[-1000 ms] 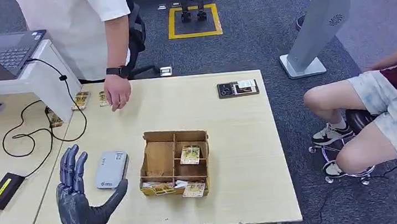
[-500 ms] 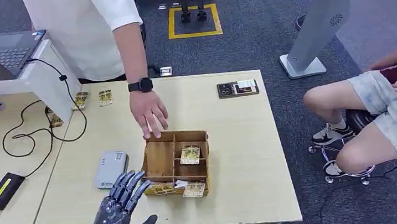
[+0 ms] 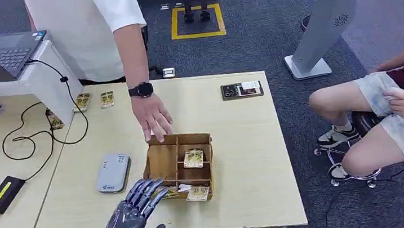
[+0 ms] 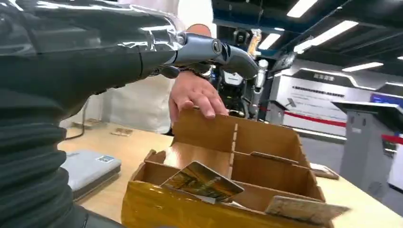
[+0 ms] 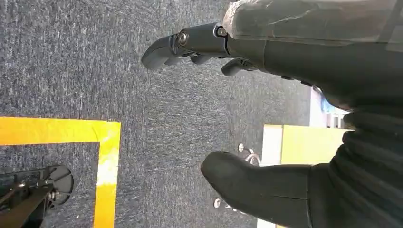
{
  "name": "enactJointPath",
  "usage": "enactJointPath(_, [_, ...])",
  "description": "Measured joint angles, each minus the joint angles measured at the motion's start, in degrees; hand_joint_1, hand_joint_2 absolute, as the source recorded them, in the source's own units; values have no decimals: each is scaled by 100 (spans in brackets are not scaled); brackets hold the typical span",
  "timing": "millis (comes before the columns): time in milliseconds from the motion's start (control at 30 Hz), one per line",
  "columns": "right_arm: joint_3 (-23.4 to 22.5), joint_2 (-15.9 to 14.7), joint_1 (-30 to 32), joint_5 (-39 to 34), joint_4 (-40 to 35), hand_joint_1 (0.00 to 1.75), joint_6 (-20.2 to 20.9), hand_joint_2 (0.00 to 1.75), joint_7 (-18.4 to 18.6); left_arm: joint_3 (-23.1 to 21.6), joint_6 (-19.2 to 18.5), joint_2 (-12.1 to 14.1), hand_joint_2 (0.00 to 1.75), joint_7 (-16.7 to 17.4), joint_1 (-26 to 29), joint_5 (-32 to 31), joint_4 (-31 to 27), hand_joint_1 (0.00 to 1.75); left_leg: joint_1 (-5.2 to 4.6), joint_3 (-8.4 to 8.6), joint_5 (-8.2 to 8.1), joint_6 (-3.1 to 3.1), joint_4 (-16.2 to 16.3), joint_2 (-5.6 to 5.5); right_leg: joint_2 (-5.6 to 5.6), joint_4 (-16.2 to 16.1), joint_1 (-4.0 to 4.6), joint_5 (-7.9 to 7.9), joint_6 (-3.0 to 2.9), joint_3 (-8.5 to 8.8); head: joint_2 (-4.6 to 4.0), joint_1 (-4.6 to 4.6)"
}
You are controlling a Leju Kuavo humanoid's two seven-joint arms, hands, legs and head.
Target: Pass the card to the sensor for recognition and then transmit it.
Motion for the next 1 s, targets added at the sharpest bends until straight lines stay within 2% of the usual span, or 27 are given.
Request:
enactJointPath(200, [0, 0, 0, 0, 26, 0, -2, 175, 0, -4, 142, -137, 175, 63, -26, -89, 190, 0, 0, -1, 0, 0, 0, 0, 0, 0, 0, 0, 0, -1, 0, 0])
enactJointPath(400, [-9, 0, 0, 28, 31, 0, -44, 175, 33, -4, 563, -393, 175, 727, -92, -777, 432, 0, 0, -1, 0, 0, 0, -1, -2, 0, 0, 0, 0, 0, 0, 0])
enactJointPath(567, [-11, 2, -1, 83, 33, 0, -52, 175, 57, -4, 599, -679, 175, 1169, -227, -1277, 728, 0, 0, -1, 0, 0, 1, -1, -2, 0, 0, 1, 0, 2, 0, 2])
enactJointPath(700, [-11, 2, 0, 85, 48, 0, -55, 175, 57, -4, 599, -798, 175, 1187, -296, -1364, 848, 0, 0, -1, 0, 0, 1, -1, -1, 0, 0, 1, 0, 1, 0, 0])
enactJointPath(900, [-11, 2, -2, 87, 52, 0, -72, 175, 70, -4, 568, -914, 175, 1414, -338, -1628, 1011, 0, 0, -2, 0, 0, 1, -1, -2, 0, 0, 0, 0, 1, 0, 2])
enactJointPath(933, [-11, 2, -2, 87, 52, 0, -77, 175, 72, -4, 561, -944, 175, 1436, -345, -1659, 1042, 12, 0, -2, 0, 0, 1, -1, -1, 0, 0, 0, 0, 1, 0, 2])
enactJointPath(967, [-11, 2, -2, 87, 55, 0, -79, 175, 72, -4, 559, -957, 175, 1462, -350, -1674, 1066, 82, 0, -1, 0, 0, 0, -1, -1, 0, 0, 0, 0, 1, 0, 0])
enactJointPath(1000, [-11, 2, -2, 90, 55, 0, -79, 175, 72, -4, 546, -985, 175, 1475, -359, -1698, 1095, 166, 0, -1, 0, 0, 1, -1, -1, 0, 0, 0, 0, 1, 0, 2])
